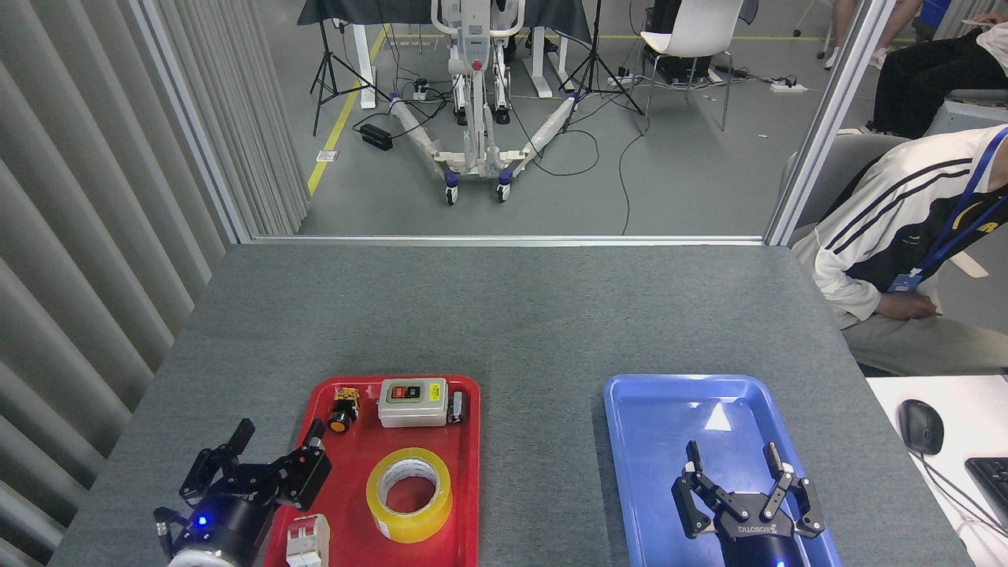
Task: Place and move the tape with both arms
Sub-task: 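Reach the left gripper to the yellow tape roll and grasp it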
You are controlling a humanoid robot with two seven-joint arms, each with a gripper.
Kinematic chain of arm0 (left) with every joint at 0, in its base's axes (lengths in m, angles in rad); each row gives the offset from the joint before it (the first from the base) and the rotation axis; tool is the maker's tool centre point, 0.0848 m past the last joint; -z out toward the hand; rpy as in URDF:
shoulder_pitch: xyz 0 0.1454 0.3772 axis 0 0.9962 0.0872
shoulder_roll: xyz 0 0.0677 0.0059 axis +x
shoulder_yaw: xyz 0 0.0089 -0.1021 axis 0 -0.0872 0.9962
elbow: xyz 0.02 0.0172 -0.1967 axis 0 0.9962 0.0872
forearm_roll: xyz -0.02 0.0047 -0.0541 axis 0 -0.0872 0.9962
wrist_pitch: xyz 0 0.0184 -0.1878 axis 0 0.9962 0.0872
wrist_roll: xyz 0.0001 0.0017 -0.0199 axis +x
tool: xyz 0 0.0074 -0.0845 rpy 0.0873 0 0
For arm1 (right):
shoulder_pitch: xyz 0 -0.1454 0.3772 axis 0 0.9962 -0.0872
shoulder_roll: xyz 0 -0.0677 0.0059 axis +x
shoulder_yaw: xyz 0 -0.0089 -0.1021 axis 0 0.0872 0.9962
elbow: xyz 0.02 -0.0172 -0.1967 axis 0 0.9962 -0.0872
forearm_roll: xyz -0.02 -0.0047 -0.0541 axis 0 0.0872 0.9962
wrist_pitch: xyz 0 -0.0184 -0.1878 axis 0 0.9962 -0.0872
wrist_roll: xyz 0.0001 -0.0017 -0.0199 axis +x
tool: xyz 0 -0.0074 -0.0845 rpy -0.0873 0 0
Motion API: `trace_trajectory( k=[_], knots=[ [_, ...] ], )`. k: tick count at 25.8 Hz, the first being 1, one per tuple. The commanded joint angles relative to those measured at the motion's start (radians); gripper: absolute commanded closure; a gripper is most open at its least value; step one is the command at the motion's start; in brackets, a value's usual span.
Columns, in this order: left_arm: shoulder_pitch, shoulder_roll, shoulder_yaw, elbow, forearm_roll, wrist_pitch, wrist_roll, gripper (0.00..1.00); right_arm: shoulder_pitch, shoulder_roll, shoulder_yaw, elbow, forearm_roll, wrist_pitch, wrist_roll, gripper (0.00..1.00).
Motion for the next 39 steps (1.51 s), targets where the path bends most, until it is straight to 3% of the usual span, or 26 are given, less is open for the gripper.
trace_trajectory(
  k=[1, 3, 8, 11, 19, 24, 29, 33, 39],
  knots=[
    [-0.072, 0.007, -0.009, -0.007, 0.008, -0.007, -0.34, 0.0, 0.0, 0.0, 0.0, -0.001, 0.0, 0.002, 0.0, 0.0],
    [-0.121, 0.019, -0.035, -0.004, 0.011, -0.007, -0.414, 0.0, 0.0, 0.0, 0.0, -0.001, 0.0, 0.002, 0.0, 0.0],
    [-0.236, 0.169, -0.264, 0.004, 0.011, 0.004, -0.426, 0.0, 0.0, 0.0, 0.0, -0.001, 0.0, 0.001, 0.0, 0.0],
    [-0.269, 0.201, -0.305, 0.001, 0.011, 0.002, -0.437, 0.0, 0.0, 0.0, 0.0, -0.001, 0.0, 0.002, 0.0, 0.0],
    [-0.362, 0.189, -0.382, 0.074, 0.014, 0.005, -0.8, 0.0, 0.0, -0.002, -0.002, -0.001, 0.0, 0.001, 0.0, 0.0],
    [-0.451, 0.188, -0.473, 0.203, 0.028, 0.005, -0.842, 0.0, 0.0, -0.002, -0.002, -0.001, 0.0, -0.003, -0.002, 0.0],
    [-0.508, 0.163, -0.491, 0.257, 0.032, 0.007, -0.931, 0.0, 0.0, -0.002, -0.002, 0.001, 0.0, -0.003, -0.002, 0.0],
    [-0.551, 0.151, -0.554, 0.352, 0.098, 0.008, -0.945, 0.0, 0.003, 0.0, -0.002, -0.001, 0.0, -0.003, -0.002, 0.0],
    [-0.592, 0.117, -0.557, 0.409, 0.129, 0.008, -0.952, 0.0, 0.003, 0.001, -0.002, 0.001, 0.0, -0.003, -0.002, 0.0]
  ],
)
